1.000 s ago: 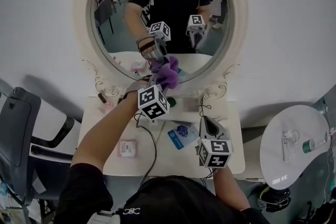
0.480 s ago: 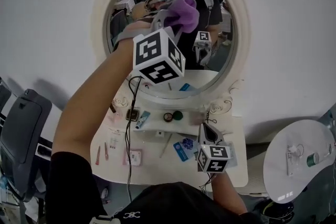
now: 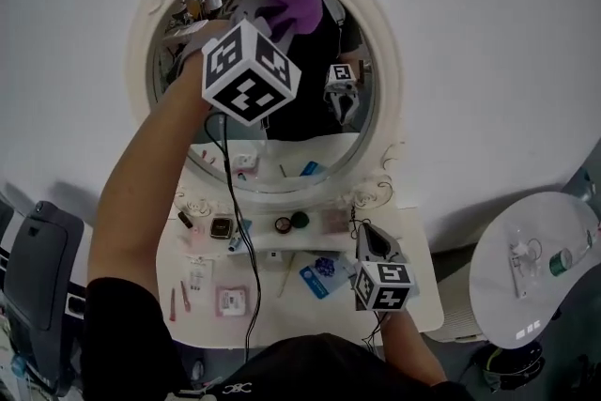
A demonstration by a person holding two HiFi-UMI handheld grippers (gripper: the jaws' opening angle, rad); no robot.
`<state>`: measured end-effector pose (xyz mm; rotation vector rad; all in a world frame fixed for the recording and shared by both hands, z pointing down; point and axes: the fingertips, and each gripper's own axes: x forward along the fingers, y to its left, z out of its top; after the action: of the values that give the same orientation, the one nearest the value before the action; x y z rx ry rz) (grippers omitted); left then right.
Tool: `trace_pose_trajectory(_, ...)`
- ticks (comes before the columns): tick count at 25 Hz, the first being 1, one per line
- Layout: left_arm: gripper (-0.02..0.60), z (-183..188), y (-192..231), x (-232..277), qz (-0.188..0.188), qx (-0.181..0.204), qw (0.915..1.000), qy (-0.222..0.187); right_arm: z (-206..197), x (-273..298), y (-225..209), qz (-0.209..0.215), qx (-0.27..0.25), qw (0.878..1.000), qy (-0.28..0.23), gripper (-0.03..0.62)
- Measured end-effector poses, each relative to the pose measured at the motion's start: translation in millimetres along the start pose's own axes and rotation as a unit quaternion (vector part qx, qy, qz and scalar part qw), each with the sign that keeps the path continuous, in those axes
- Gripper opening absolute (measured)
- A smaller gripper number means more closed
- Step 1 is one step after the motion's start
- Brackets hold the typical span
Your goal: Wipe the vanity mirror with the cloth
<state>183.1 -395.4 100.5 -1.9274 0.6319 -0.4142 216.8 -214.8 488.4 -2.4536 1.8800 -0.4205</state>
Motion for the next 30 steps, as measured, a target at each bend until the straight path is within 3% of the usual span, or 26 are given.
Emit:
trace_pose_trajectory(3, 0.072, -1.2, -9.1, 2.0, 0.001, 0.018, 0.9998, 0.007, -3.9, 0.3, -8.7, -0.004, 0.005, 1.0, 0.009, 0.009)
trace_pose_trajectory(6, 0.072, -3.8, -27.1, 5.3, -0.024, 0.033, 0.9989, 0.022, -8.4, 1.9, -13.5, -0.007, 0.005, 1.0, 0.018, 0.009)
trace_pose_trajectory(9, 0.072, -13.7, -62.7, 8.1, -0.071, 0.035, 0.9963, 0.033, -9.0, 3.4, -14.1, -0.007, 0.004, 1.0, 0.021, 0.009)
trace_pose_trajectory(13, 0.072, -28.0, -105.3, 11.2, -0.071, 0.073, 0.994, 0.041, -9.3, 6.4, -11.3, -0.003, -0.006, 1.0, 0.027, 0.009)
trace_pose_trajectory(17, 0.072, -49.2, -159.2, 13.1, -0.11, 0.067, 0.9905, 0.049, -13.0, 8.0, -6.1, 0.002, -0.013, 0.999, 0.033, 0.009)
trace_pose_trajectory(23, 0.072, -69.5, -222.9, 17.4, -0.093, 0.061, 0.9933, 0.032, -16.1, 10.1, -2.8, 0.003, -0.018, 0.999, 0.041, 0.009)
trace_pose_trajectory(30, 0.071, -94.0, -290.4, 20.0, -0.112, 0.059, 0.9916, 0.026, -18.3, 8.2, -6.8, -0.006, -0.022, 0.999, 0.045, 0.009)
